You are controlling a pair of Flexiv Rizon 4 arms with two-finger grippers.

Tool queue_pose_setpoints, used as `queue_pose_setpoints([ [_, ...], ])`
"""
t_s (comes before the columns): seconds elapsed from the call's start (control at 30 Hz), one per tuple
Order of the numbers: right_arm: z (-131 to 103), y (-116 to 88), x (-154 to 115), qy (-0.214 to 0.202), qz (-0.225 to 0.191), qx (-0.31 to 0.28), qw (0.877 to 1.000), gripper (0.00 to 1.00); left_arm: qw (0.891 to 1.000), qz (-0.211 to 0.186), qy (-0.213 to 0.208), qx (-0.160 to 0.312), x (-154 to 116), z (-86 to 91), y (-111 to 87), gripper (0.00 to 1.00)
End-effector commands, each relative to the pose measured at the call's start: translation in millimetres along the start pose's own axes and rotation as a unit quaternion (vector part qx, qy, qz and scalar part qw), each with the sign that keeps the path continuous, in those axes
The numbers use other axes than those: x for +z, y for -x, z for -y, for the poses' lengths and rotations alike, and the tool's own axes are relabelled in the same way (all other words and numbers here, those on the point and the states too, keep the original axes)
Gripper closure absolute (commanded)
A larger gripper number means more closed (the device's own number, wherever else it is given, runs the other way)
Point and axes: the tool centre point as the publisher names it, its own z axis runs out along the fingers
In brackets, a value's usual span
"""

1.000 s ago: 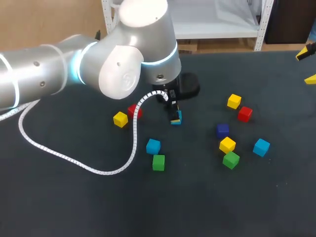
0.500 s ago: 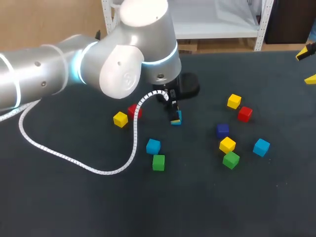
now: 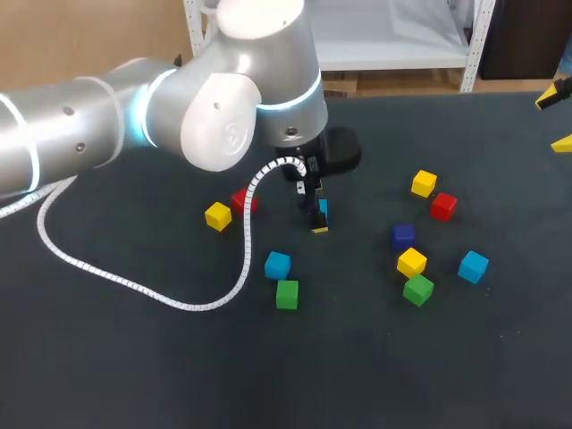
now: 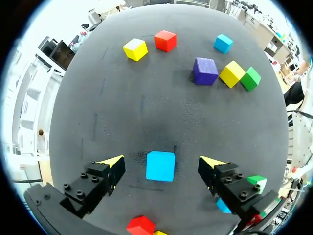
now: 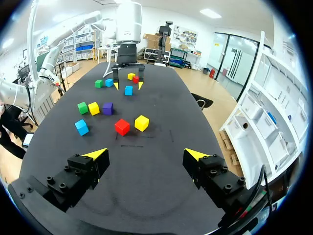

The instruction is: Place the blue cubes, place green cubes on the blue cubes, place the yellow cubes on the green cubes, then place the red cubes on the yellow cubes, and place purple cube on the red cubes.

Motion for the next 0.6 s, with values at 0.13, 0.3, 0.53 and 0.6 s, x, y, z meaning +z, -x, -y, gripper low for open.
queue_pose_setpoints([
  [0.13,-1,0,0,-0.002,0.0,0.0,1.0,0.0,1.0,0.007,0.012,0.016,-43,37.5,-20.4,0.0],
  [0.3,-1,0,0,-0.002,0.0,0.0,1.0,0.0,0.999,0.005,0.006,0.033,-62,68.6,-39.8,0.0],
  [0.53,-1,0,0,-0.002,0.0,0.0,1.0,0.0,0.999,0.009,0.009,0.045,-74,93.2,-72.8,0.0],
  [0.6,-1,0,0,-0.002,0.0,0.0,1.0,0.0,0.998,0.009,0.008,0.054,-71,96.5,-79.8,0.0],
])
